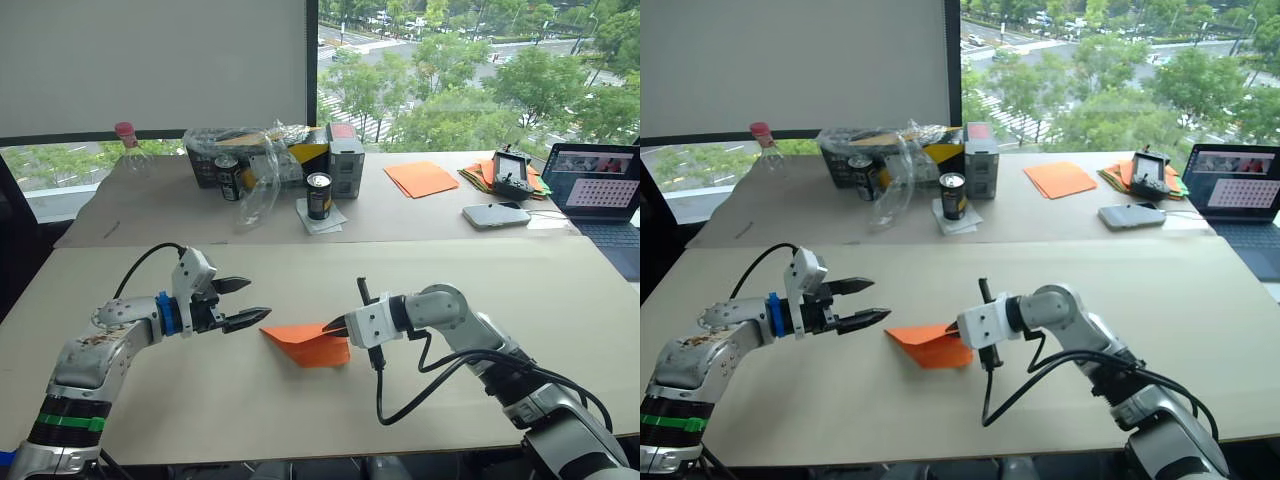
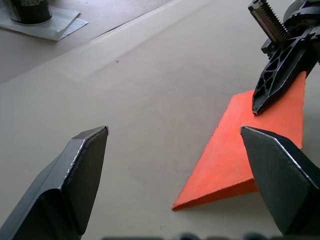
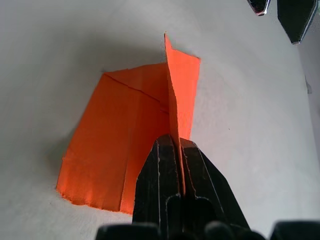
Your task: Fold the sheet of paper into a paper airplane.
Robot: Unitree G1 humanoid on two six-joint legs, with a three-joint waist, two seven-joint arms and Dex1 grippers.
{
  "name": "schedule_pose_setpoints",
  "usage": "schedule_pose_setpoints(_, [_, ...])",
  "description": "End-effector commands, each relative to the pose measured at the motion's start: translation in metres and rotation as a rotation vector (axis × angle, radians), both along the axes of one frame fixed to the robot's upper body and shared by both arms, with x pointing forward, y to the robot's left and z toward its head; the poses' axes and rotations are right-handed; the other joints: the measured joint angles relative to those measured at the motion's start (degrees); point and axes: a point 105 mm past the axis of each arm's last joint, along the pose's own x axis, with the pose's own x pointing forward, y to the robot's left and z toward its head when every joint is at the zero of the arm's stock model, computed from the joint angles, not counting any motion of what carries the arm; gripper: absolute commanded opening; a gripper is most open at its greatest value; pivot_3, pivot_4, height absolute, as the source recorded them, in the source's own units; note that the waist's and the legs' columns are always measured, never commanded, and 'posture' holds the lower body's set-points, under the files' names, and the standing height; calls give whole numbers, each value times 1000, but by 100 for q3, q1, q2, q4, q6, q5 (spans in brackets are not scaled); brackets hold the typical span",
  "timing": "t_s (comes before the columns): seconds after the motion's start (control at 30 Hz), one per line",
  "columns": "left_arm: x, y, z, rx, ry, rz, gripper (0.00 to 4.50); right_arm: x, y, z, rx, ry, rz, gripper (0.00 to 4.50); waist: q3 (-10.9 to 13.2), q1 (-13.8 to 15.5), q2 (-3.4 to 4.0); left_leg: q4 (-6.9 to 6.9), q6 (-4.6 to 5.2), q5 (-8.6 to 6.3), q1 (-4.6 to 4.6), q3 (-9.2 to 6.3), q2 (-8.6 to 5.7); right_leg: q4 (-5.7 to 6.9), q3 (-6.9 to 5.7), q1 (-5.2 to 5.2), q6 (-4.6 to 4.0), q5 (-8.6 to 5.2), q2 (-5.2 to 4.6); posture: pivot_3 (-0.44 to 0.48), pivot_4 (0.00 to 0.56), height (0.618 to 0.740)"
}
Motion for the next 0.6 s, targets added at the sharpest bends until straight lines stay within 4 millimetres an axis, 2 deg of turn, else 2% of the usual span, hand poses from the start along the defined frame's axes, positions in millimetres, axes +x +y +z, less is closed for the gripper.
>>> schedule_pose_setpoints(0.03, [1,-10,7,19,-51,-51,4500,-3,-2,4,27,-30,-7,136,0,-1,0,0,0,0,-1,1,0,0,1,-2,0,0,0,0,150,670])
schedule_pose_setpoints(0.13, [1,-19,1,48,-50,-108,4500,-5,-6,-1,13,-62,-14,945,0,2,0,1,0,0,-2,1,-1,1,2,-2,0,0,0,0,150,670])
schedule_pose_setpoints(0.4, [9,-40,-13,162,-96,-262,4500,-5,-12,-10,-14,-140,4,3758,-1,13,-1,2,0,1,-1,2,-2,1,1,1,0,0,1,0,150,670])
schedule_pose_setpoints(0.53, [15,-43,-13,159,-106,-280,4500,-6,-11,-9,-7,-149,4,3758,-2,15,-2,4,1,0,-1,2,-3,1,1,2,0,0,0,0,150,670])
schedule_pose_setpoints(0.6, [16,-43,-10,146,-113,-287,3964,-12,-11,-1,29,-134,1,3801,-2,8,-2,4,1,0,-1,2,-2,2,0,2,0,0,1,0,150,670])
